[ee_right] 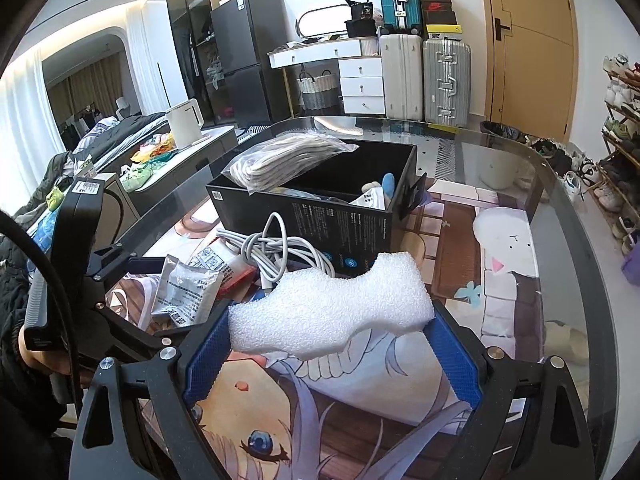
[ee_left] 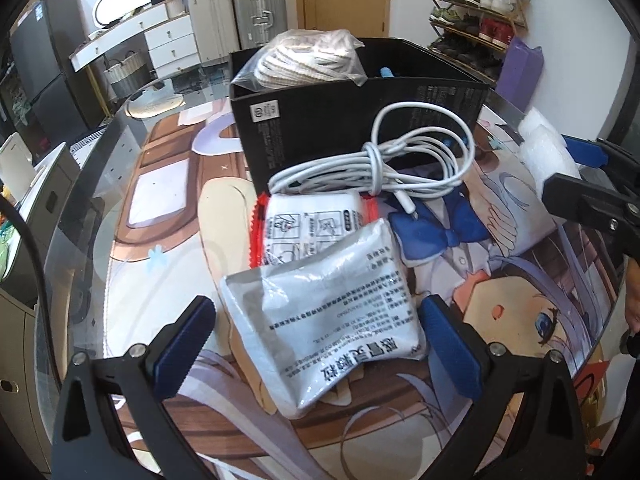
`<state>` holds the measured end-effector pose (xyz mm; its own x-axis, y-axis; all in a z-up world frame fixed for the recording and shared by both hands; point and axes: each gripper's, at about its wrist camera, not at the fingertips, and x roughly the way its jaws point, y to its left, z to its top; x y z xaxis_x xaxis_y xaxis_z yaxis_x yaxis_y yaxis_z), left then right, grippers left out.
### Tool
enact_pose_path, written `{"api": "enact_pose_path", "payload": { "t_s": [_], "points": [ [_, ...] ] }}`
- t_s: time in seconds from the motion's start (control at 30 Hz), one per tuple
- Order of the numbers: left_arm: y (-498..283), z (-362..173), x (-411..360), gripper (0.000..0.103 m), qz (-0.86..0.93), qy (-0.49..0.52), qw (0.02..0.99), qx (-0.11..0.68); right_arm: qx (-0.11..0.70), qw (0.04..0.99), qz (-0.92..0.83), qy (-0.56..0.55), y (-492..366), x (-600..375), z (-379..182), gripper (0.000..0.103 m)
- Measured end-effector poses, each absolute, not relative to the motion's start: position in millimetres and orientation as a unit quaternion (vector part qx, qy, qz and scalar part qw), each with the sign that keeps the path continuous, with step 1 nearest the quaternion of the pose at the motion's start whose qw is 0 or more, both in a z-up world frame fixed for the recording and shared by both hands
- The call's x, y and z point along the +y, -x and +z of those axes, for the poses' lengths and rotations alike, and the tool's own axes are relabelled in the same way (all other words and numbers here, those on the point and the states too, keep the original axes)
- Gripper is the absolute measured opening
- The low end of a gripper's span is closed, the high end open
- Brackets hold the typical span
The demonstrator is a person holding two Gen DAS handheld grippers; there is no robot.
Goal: Organize soft objects
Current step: 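Grasp the silver foil packet with the left tool while the right grasps the white foam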
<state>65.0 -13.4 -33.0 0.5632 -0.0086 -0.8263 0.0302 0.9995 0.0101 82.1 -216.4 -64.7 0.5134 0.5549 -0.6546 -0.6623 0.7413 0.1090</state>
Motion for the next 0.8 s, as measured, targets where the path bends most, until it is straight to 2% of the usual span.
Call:
{"api": "enact_pose_path", "payload": {
  "t_s": [0.27,0.4,0.6,0.8],
  "points": [
    [-55.8,-25.9,-24.6,0.065,-0.048,-0.025,0.886,0.461,0.344,0.868,0.35,0.078,-81.7,-217.6,-62.8,0.093],
    [-51.0,-22.8,-27.5,0.053,-0.058,-0.025,0.886,0.459,0.341,0.868,0.352,0.079,-79.3,-216.6,-60.9,0.093],
    [-48.4,-18.3,-25.3,0.049,-0.06,-0.025,0.89,0.452,0.335,0.87,0.354,0.079,-76.0,-216.9,-57.7,0.093],
    [-42.1,-4.4,-19.5,0.048,-0.081,0.004,0.897,0.435,0.328,0.872,0.355,0.077,-74.2,-219.5,-55.2,0.093]
  ]
}}
